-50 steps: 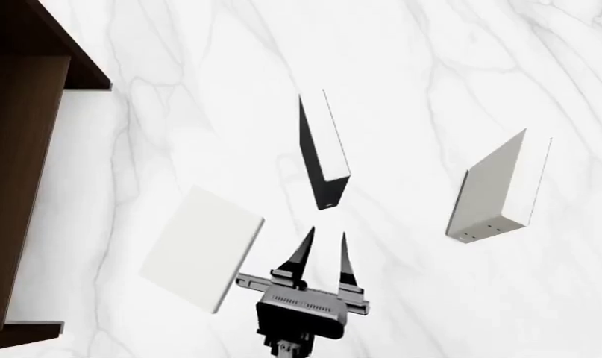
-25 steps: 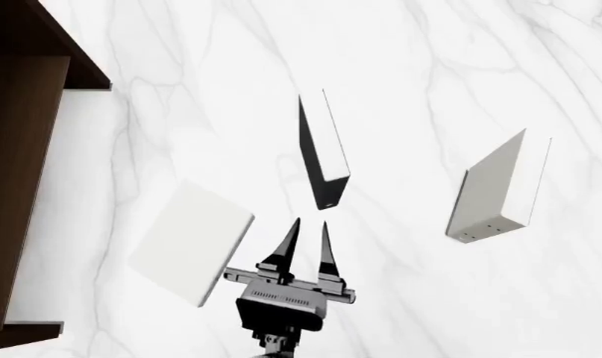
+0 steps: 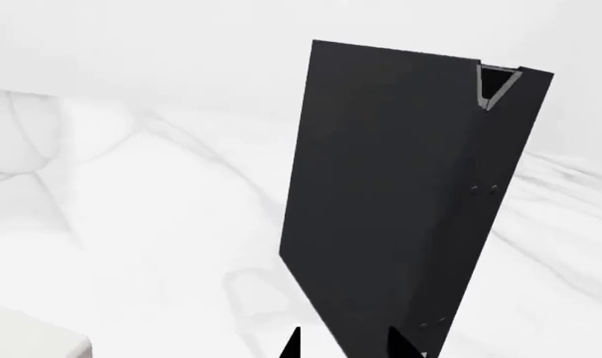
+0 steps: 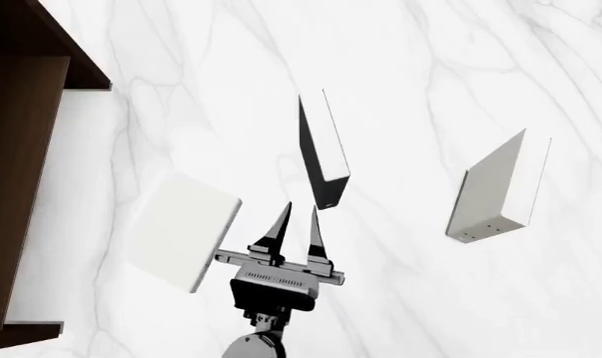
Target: Pick up the book on the right and place it under the cabinet shelf.
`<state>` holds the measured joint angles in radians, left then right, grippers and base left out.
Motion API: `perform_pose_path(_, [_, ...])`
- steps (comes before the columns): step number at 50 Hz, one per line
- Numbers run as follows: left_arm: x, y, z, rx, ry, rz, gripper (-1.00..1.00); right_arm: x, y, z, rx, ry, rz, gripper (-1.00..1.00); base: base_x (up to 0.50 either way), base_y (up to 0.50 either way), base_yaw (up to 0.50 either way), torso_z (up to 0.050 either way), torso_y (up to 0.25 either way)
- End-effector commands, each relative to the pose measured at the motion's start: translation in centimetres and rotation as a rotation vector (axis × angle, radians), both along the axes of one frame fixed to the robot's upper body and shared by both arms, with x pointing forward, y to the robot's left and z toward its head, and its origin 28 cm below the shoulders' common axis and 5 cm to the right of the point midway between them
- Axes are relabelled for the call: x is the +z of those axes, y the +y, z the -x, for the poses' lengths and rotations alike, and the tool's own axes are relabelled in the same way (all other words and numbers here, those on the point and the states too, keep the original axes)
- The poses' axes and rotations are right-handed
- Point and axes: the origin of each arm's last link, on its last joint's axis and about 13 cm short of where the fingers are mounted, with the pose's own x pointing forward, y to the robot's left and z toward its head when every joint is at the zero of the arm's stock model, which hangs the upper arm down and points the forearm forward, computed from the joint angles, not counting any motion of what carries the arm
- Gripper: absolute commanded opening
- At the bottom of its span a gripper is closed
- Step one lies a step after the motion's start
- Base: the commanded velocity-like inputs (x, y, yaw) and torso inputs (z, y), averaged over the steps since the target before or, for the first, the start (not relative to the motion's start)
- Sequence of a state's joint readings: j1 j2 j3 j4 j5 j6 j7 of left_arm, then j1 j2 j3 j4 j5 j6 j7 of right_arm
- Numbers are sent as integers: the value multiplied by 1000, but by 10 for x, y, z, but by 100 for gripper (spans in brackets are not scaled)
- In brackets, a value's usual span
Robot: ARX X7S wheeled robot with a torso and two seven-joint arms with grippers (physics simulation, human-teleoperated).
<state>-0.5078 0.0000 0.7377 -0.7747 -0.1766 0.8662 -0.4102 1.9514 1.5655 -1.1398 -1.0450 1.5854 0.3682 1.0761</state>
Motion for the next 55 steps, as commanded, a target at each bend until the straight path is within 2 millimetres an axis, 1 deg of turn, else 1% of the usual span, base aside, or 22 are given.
perform_pose_path(1, [-70,136,-4,812,595,450,100,-1,0,0,-1,0,-2,100,15,3,3,0,0])
perform_pose_path(9, [-73,148,0,883,610,492,100,0,0,1,-1,-2,0,100,5,3,4,0,-5])
perform_pose_path(13, [-77,156,6,949,616,513,100,1,0,1,-2,-5,0,100,4,4,6,0,-6])
perform_pose_path(22, [-76,171,10,1052,589,555,100,3,-1,4,-2,-8,6,100,2,4,8,0,-5])
perform_pose_path(32, [-78,181,14,1106,589,564,100,5,-1,6,1,-10,13,100,1,5,9,0,-7])
perform_pose_path(43, [-74,191,11,1124,586,547,100,6,-1,7,-2,-10,17,100,0,0,0,0,-8])
perform_pose_path(55, [-73,200,12,1157,603,541,100,8,0,9,4,-15,19,100,0,0,0,0,-11])
